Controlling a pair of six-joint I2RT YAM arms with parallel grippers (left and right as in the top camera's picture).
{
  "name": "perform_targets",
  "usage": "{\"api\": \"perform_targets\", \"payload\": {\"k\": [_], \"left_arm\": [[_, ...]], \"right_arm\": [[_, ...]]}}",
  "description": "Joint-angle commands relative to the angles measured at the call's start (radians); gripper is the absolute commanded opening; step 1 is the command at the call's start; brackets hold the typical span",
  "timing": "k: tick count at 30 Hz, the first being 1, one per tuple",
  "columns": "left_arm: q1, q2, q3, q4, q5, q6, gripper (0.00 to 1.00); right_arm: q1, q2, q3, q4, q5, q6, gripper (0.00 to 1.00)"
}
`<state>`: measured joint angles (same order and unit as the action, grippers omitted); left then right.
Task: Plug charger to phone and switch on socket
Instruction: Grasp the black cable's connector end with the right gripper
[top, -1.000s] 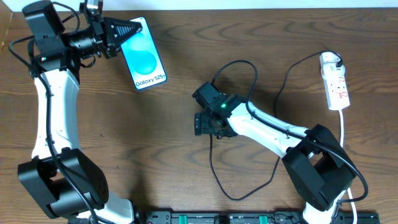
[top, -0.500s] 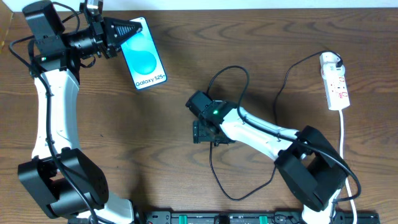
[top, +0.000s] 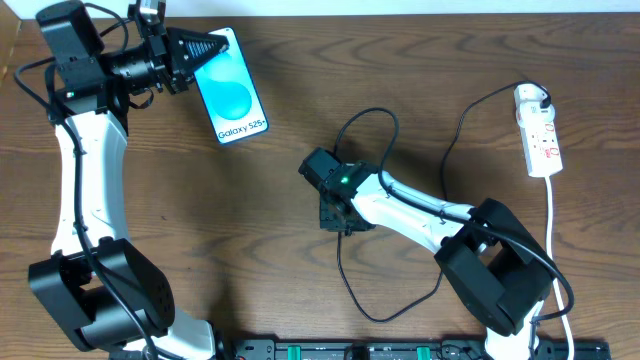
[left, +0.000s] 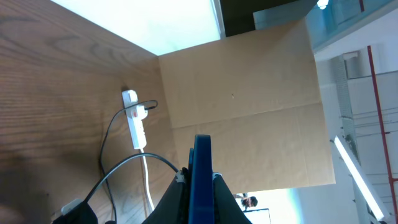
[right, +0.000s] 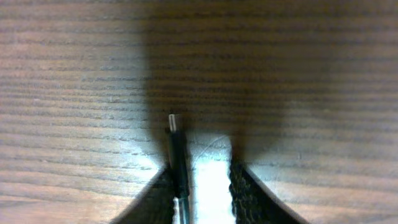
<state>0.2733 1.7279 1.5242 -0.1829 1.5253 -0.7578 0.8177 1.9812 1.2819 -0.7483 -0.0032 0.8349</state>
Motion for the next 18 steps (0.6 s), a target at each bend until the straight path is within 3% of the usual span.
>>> {"api": "perform_targets", "payload": {"k": [1,7,10,14,18], "left_arm": [[0.005,-0.002,-0.002,0.002,0.045,0.006,0.08],[0.005,-0.002,-0.002,0.002,0.045,0.006,0.07],[0.005,-0.002,-0.002,0.002,0.045,0.006,0.07],[0.005,-0.002,-0.002,0.002,0.045,0.006,0.07],[0.005,-0.002,-0.002,0.006,0.012,-0.014,0.07]], "right_arm": [[0.005,0.013,0.014,-0.004,0.012,0.007,0.04],[-0.002,0.012,0.014,-0.003,-0.031,0.009,0.01],[-0.029,0.012,0.027,0.007,-0.149,-0.055,0.01],[-0.089,0.006,0.048,0.09,-0.441,-0.246,0.01],[-0.166,0.004,0.049,0.288,-0.95,-0.409,0.01]]}}
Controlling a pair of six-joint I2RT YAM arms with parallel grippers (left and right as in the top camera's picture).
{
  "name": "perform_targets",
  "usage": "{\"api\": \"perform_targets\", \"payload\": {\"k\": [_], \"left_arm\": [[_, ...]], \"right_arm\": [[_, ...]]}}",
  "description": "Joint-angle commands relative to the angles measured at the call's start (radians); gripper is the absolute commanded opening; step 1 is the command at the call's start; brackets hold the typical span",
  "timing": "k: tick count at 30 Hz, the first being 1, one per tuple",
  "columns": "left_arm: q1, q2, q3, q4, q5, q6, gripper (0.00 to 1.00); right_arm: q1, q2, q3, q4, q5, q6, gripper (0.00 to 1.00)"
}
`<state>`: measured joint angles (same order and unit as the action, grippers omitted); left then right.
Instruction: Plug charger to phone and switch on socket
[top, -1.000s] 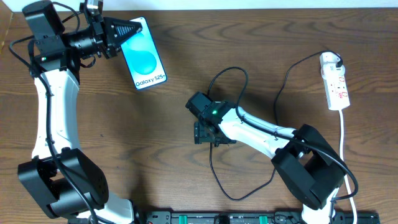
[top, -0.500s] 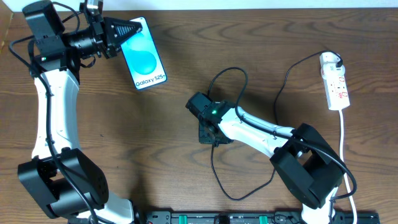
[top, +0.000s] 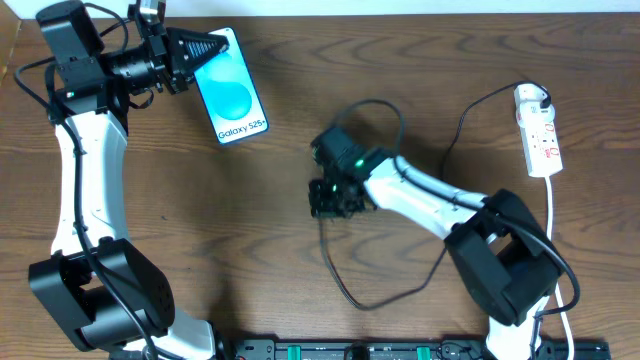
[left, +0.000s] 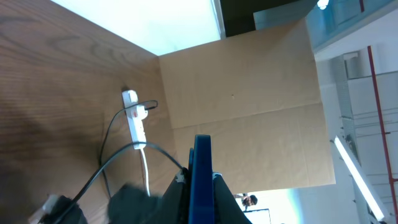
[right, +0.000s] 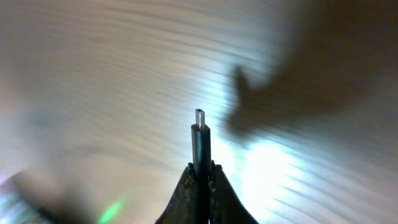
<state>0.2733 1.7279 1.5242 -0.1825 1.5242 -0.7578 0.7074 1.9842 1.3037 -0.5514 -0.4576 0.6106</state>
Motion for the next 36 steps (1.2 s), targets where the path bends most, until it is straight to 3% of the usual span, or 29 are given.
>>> {"api": "perform_targets", "payload": {"k": [1,4,12,21,36], "left_arm": [[0.006,-0.002,-0.002,0.013,-0.003,-0.036,0.08],[0.015,-0.002,-0.002,0.108,-0.025,-0.135,0.07],[0.023,-0.003,-0.002,0.342,-0.079,-0.359,0.07],[0.032,-0.003,-0.002,0.377,-0.183,-0.385,0.07],[0.057,-0.003,-0.002,0.544,-0.209,-0.502,0.07]], "right_arm": [[-0.068,0.001,0.027,0.126,-0.566,-0.187,0.01],[-0.113,0.001,0.027,0.325,-0.816,-0.147,0.01],[-0.13,0.001,0.027,0.663,-1.01,0.028,0.01],[-0.131,0.001,0.027,0.969,-1.022,0.28,0.01],[-0.153,0.001,0.027,1.552,-0.917,0.808,0.01]]}}
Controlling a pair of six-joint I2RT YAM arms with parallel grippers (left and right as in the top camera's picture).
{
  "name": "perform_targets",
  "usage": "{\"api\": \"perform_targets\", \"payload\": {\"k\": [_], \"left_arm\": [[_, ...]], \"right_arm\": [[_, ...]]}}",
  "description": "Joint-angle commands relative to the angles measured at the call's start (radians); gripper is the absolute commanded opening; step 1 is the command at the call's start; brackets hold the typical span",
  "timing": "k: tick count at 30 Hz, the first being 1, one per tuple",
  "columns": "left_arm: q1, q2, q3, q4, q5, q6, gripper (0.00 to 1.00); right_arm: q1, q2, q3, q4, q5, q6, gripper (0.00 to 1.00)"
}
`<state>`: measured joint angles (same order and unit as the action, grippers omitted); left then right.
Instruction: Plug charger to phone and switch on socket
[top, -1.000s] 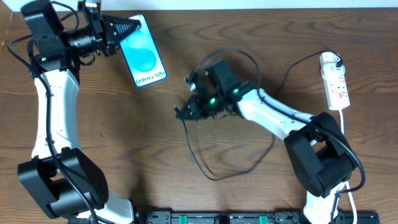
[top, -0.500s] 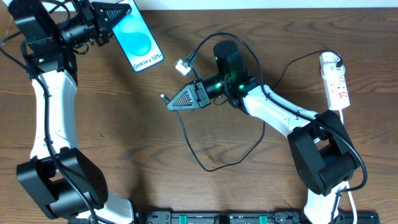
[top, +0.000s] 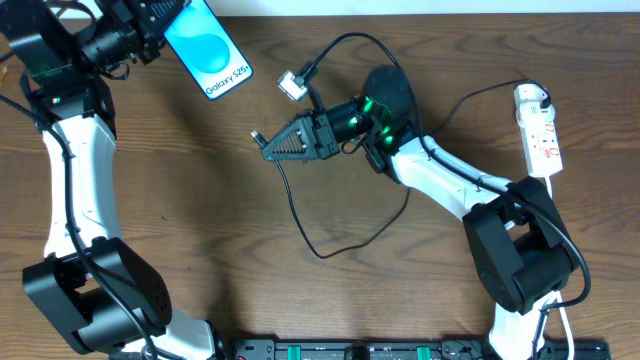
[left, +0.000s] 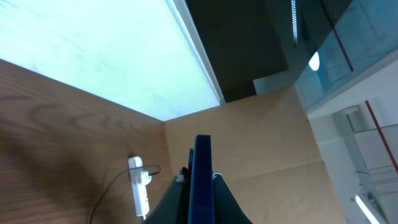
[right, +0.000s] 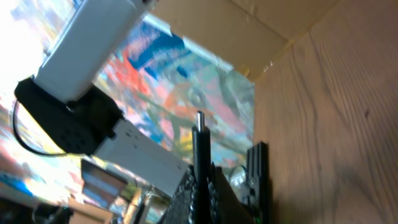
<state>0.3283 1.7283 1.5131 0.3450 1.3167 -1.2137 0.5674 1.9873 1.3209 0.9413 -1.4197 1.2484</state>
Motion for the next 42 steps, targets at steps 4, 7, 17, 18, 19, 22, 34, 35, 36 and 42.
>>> {"api": "perform_targets", "payload": {"k": [4,7,17,18,19,22,34,35,36,42], "left_arm": [[0.0,-0.003,0.009,0.016,0.003,-0.046,0.07],[-0.001,-0.003,0.009,0.016,0.018,-0.046,0.07],[-0.062,-0.003,0.009,0.016,0.037,-0.037,0.07],[-0.067,-0.003,0.009,0.016,0.036,-0.035,0.07],[-0.072,-0.003,0.009,0.016,0.036,-0.029,0.07],[-0.08,-0.003,0.009,0.016,0.037,-0.006,0.07],[-0.083,-0.003,0.009,0.009,0.037,0.027,0.07],[-0.084,-0.003,0.009,0.008,0.037,0.027,0.07],[-0.084,-0.003,0.009,0.008,0.039,0.028,0.07],[-0.092,-0.003,0.009,0.008,0.052,0.028,0.07]], "right_arm": [[-0.017,-0.002,0.01,0.19,0.068,0.261,0.01],[-0.019,-0.002,0.01,0.253,0.083,0.303,0.01],[-0.023,-0.002,0.01,0.256,0.094,0.307,0.01],[-0.026,-0.002,0.01,0.257,0.094,0.307,0.01],[-0.027,-0.002,0.01,0.257,0.094,0.307,0.01],[-0.034,-0.002,0.01,0.257,0.093,0.307,0.01],[-0.039,-0.002,0.01,0.298,0.105,0.307,0.01],[-0.039,-0.002,0.01,0.298,0.106,0.307,0.01],[-0.039,-0.002,0.01,0.298,0.107,0.307,0.01],[-0.039,-0.002,0.01,0.299,0.108,0.307,0.01]]}}
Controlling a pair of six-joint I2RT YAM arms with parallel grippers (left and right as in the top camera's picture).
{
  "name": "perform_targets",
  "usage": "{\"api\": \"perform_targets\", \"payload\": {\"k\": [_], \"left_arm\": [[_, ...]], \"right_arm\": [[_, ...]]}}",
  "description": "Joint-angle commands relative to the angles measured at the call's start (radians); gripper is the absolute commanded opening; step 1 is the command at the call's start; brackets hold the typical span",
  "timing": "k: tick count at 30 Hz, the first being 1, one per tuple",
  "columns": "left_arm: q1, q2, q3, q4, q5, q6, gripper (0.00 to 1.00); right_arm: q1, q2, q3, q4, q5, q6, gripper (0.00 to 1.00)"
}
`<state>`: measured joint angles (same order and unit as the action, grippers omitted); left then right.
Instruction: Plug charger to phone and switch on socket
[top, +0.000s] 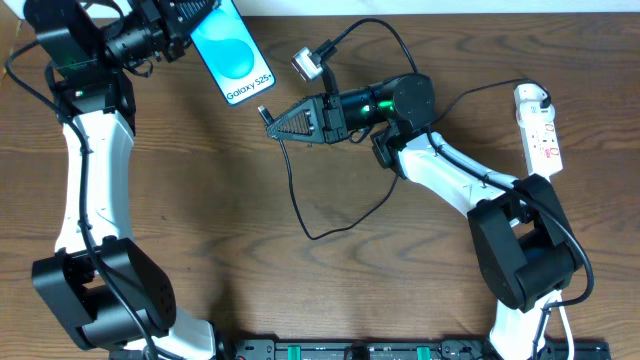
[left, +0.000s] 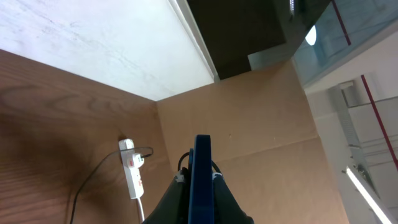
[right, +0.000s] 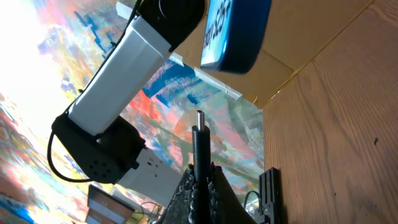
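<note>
A blue phone (top: 236, 53) marked Galaxy S25+ is held in the air at the top left, my left gripper (top: 197, 14) shut on its upper end; the left wrist view shows it edge-on (left: 202, 177). My right gripper (top: 278, 123) is shut on the black charger plug (top: 264, 116), whose metal tip (right: 199, 115) points at the phone's lower end (right: 235, 34), a short gap apart. The black cable (top: 300, 210) hangs in a loop to the white socket strip (top: 537, 133) at the far right.
A cardboard wall (left: 249, 124) stands behind the table's far edge. The wooden table (top: 200, 230) lies below both raised arms. A black rail (top: 380, 350) runs along the front edge.
The phone has shifted right and a little lower. My right gripper has moved up and slightly right with the plug, so the plug tip now sits just below the phone's lower end.
My left gripper held the phone at the top left throughout. My right gripper stood open around the plug on the table, then was shut on it, then held it raised and pointing left. Now phone and plug are close together in the air.
</note>
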<state>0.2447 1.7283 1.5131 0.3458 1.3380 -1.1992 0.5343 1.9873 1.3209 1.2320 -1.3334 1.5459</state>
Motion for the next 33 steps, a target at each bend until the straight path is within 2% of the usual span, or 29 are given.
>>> {"api": "perform_targets", "payload": {"k": [1,33], "left_arm": [[-0.012,-0.003,0.009,0.008,0.035,0.013,0.07],[-0.04,-0.003,0.007,0.001,0.04,0.023,0.07]], "right_arm": [[-0.005,-0.002,0.01,0.008,0.022,0.009,0.01],[-0.015,-0.002,0.01,0.009,0.045,-0.017,0.01]]}}
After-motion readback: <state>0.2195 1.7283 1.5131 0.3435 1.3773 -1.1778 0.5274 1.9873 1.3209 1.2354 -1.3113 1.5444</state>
